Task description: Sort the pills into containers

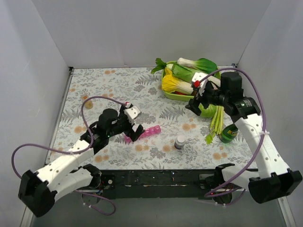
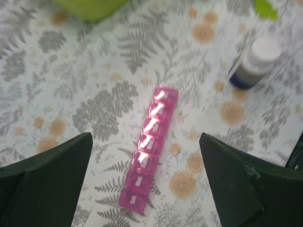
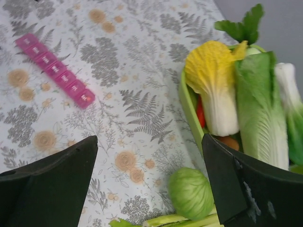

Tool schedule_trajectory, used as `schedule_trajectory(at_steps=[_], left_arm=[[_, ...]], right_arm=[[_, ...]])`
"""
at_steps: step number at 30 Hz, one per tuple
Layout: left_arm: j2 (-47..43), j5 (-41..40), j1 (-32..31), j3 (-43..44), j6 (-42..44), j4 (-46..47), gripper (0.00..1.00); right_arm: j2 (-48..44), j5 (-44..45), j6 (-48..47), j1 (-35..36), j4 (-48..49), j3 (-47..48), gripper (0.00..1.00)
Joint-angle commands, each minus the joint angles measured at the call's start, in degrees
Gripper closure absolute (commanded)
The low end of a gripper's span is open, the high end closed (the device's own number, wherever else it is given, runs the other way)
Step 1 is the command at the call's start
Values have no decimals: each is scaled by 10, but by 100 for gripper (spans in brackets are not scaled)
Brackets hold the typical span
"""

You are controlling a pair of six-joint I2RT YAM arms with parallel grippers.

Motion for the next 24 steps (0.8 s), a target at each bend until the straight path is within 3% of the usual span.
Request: schedule_trajectory(at_steps=[1, 6, 10, 17, 24], left_arm=[[-88, -44, 4, 59, -148, 8, 2], [-143, -80, 5, 134, -286, -51, 2], [-152, -70, 5, 181, -330, -96, 2], [-181, -85, 5, 196, -353, -111, 2], [-181, -92, 5, 189, -348, -120, 2]], right_arm=[[-40, 94, 135, -27, 80, -4, 2], [-74, 72, 201, -70, 95, 5, 2], [-81, 103, 275, -99, 115, 23, 2], [-95, 195, 338, -112, 130, 30, 2], [-107, 165, 315, -121, 130, 11, 2]])
